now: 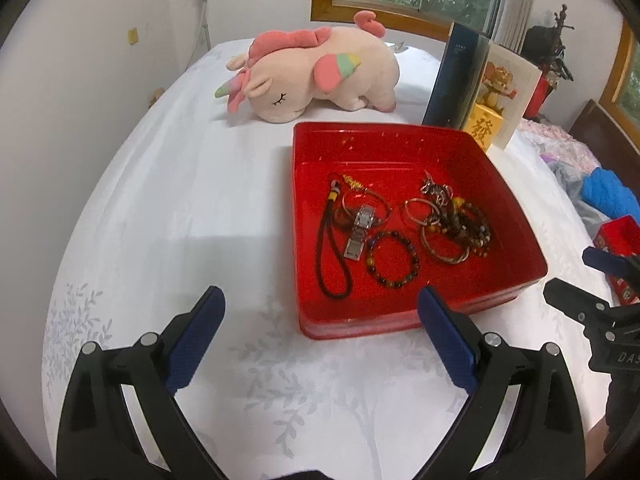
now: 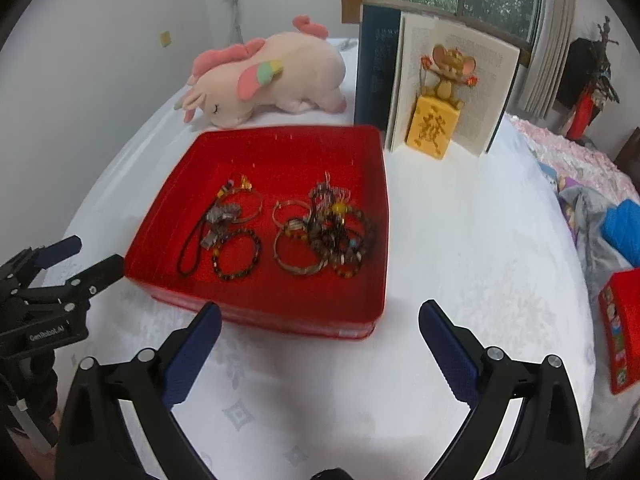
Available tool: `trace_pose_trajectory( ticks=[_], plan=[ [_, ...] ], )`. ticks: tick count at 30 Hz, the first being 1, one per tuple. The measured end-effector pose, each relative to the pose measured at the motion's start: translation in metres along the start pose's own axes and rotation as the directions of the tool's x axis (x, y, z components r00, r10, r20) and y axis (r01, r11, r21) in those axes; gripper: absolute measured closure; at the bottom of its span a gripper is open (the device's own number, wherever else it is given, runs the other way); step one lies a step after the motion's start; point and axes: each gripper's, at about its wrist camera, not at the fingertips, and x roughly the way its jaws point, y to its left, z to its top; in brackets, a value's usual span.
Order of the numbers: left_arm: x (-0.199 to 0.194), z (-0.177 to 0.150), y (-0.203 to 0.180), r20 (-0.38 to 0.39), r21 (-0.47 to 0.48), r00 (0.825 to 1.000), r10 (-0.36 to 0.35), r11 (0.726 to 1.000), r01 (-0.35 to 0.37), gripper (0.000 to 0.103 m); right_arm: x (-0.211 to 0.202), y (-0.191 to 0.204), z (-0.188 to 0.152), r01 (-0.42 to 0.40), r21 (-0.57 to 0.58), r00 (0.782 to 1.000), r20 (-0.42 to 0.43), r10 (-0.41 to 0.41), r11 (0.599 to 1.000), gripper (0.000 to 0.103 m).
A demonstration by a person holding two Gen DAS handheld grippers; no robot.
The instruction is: Organize jewelry
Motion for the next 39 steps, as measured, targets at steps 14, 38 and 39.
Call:
trace_pose_trajectory(
  ticks=[14, 38, 39],
  plan=[
    [0.01, -0.02, 0.002, -0.044, -0.027, 0.999, 0.015, 0.999, -0.016, 0.007, 0.01, 0.002, -0.018, -0.048, 0.016, 0.998, -0.049, 0.049, 0.999, 0.004],
    [0.02, -0.021, 0.0, -0.065, -0.018, 0.998, 0.026, 0.999, -0.027, 0.007, 0.026, 0.006, -0.018, -0.021, 0.012, 0.995, -0.094, 0.022, 1.0, 0.004],
    [0.02, -0.021, 0.0, -0.065, -0.018, 0.998, 0.026, 0.999, -0.027, 0.007, 0.026, 0.005, -0.018, -0.021, 0.012, 0.995, -0.094, 0.022, 1.0, 0.004]
  ],
)
